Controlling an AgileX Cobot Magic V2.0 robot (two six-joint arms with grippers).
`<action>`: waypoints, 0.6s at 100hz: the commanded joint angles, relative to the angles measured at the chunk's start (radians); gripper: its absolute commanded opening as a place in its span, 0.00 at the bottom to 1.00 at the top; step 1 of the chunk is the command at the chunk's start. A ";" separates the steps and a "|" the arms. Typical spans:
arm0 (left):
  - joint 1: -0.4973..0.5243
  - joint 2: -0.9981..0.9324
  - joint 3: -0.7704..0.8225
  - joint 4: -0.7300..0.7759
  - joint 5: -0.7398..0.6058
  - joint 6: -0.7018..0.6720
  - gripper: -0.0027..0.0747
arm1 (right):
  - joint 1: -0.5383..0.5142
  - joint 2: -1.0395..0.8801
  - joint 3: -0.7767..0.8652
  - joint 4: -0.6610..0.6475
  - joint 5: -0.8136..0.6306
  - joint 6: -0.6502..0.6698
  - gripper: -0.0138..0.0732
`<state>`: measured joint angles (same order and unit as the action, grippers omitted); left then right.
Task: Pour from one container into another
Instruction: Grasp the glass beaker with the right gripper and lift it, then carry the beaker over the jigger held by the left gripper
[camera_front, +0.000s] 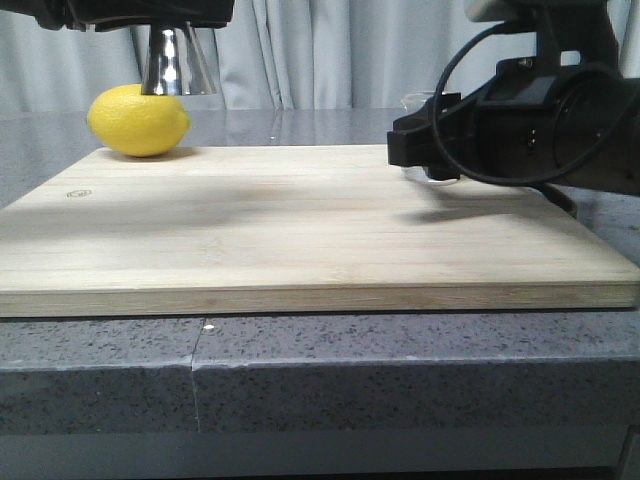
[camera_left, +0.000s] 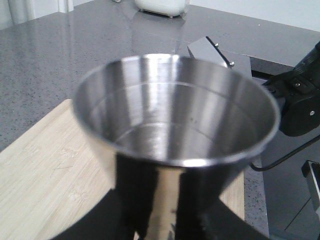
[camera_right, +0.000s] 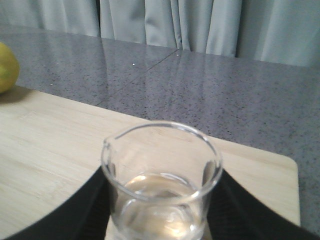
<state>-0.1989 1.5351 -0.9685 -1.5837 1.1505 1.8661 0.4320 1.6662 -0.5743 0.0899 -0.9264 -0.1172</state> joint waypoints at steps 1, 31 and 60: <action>-0.008 -0.043 -0.031 -0.065 0.050 -0.017 0.01 | 0.001 -0.087 -0.029 -0.032 -0.071 -0.001 0.38; -0.008 -0.043 -0.031 -0.040 0.050 -0.017 0.01 | 0.001 -0.310 -0.165 -0.210 0.257 -0.001 0.38; -0.023 -0.043 -0.031 -0.040 0.061 -0.017 0.01 | 0.052 -0.396 -0.342 -0.334 0.462 -0.001 0.38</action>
<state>-0.2040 1.5351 -0.9685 -1.5512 1.1550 1.8577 0.4611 1.3142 -0.8383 -0.1953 -0.4412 -0.1172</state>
